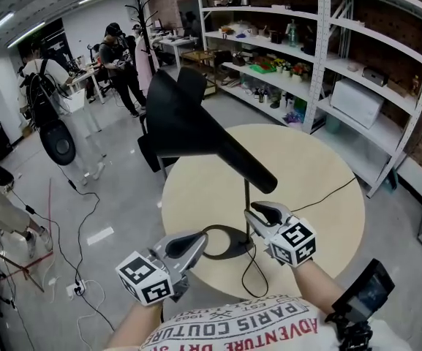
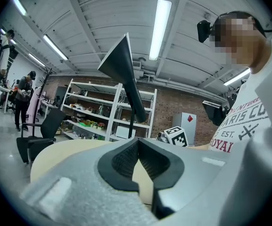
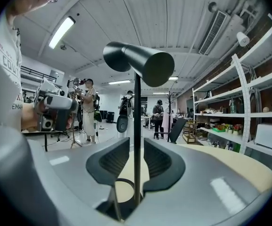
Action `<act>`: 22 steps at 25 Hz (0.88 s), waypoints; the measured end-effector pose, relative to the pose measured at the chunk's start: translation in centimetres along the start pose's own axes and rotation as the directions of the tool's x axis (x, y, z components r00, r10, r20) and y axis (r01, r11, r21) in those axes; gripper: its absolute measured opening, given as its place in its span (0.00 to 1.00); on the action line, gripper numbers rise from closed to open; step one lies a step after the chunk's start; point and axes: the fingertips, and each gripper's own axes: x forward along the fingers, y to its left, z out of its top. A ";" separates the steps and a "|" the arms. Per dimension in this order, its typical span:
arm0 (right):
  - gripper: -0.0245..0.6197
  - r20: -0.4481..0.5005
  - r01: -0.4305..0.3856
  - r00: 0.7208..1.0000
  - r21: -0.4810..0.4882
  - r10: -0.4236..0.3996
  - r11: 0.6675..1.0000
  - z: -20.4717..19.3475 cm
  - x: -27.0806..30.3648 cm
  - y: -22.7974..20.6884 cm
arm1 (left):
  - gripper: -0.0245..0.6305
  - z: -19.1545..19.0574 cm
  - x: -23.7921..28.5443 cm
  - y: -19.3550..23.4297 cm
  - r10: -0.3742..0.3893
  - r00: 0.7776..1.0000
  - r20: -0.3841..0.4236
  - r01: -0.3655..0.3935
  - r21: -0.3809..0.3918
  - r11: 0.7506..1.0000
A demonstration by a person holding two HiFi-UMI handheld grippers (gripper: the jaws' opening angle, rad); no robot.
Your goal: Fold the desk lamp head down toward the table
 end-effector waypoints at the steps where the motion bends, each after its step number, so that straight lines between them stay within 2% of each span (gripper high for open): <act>1: 0.19 0.000 -0.007 1.000 0.000 0.007 1.000 -0.1 0.3 0.0 | 0.04 0.2 0.0 0.3 0.009 1.000 0.001 -0.009 0.000 1.000; 6: 0.11 0.013 -0.033 0.999 -0.004 0.033 0.999 -0.2 1.0 0.0 | 0.04 0.7 0.2 1.4 0.027 0.999 0.026 -0.027 -0.001 1.000; 14: 0.11 0.024 -0.055 0.998 -0.021 0.055 0.998 0.0 1.3 0.1 | 0.04 1.0 0.2 2.3 0.058 0.998 0.020 -0.058 -0.009 0.998; 17: 0.11 0.024 -0.052 0.998 -0.034 0.053 0.998 -0.2 1.3 0.0 | 0.04 2.1 0.5 2.3 0.058 0.998 0.031 -0.059 0.026 0.998; 20: 0.11 0.020 -0.052 0.998 -0.032 0.053 0.998 -0.3 1.3 -0.3 | 0.05 4.0 0.1 2.9 0.093 0.994 0.052 -0.098 0.086 0.992; 22: 0.11 0.015 -0.055 0.998 -0.035 0.056 0.998 -0.4 1.3 -0.2 | 0.13 5.4 -0.4 3.3 0.108 0.992 0.068 -0.115 0.110 0.987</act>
